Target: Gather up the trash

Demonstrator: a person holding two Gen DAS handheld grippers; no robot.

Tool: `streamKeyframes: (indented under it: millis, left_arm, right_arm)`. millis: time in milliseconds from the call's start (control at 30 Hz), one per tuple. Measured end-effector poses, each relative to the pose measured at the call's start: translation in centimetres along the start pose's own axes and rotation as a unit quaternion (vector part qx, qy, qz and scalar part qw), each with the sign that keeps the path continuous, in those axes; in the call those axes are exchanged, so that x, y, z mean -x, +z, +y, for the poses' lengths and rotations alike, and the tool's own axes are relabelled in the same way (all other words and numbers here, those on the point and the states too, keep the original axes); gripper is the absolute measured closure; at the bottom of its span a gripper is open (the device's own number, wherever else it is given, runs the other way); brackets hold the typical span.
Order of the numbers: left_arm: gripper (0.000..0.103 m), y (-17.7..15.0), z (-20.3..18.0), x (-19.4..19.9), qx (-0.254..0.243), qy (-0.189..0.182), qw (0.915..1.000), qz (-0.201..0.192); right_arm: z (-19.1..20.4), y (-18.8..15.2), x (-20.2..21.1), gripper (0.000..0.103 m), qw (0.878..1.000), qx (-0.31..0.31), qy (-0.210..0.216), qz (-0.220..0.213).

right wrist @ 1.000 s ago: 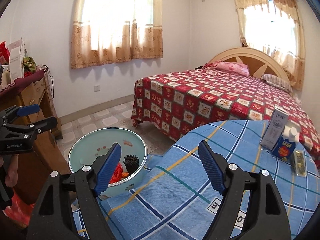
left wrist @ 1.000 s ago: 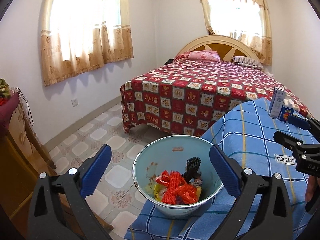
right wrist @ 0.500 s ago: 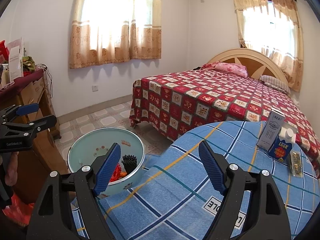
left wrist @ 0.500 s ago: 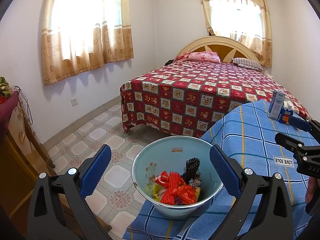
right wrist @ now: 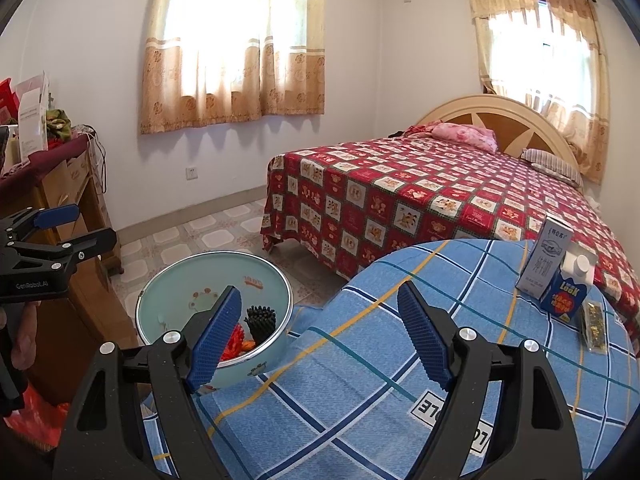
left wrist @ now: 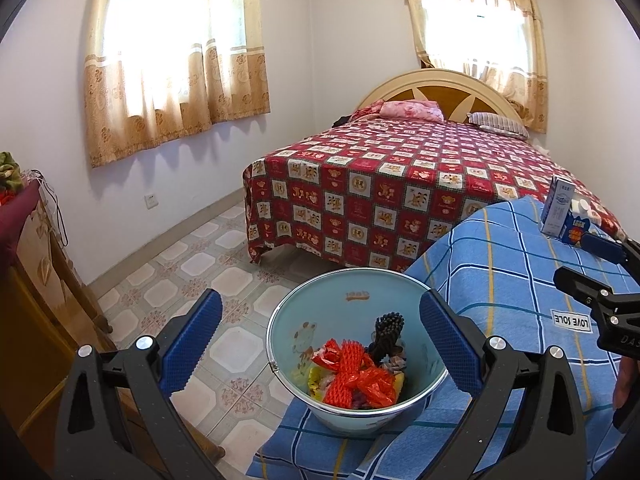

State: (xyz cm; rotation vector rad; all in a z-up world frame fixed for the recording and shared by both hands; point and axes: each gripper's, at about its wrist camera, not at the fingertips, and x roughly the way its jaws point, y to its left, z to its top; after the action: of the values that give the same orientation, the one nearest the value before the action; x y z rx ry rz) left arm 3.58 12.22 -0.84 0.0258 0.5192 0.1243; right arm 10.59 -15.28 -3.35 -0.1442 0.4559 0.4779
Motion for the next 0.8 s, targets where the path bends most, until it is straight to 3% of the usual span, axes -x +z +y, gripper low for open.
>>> streamKeyframes:
  millis: [800]
  left_arm:
    - [0.006,-0.6,-0.3,-1.6,0.002,0.004,0.9996,0.027]
  right_arm:
    - [0.3,-0.5,-0.1,0.023,1.0,0.0,0.001,0.006]
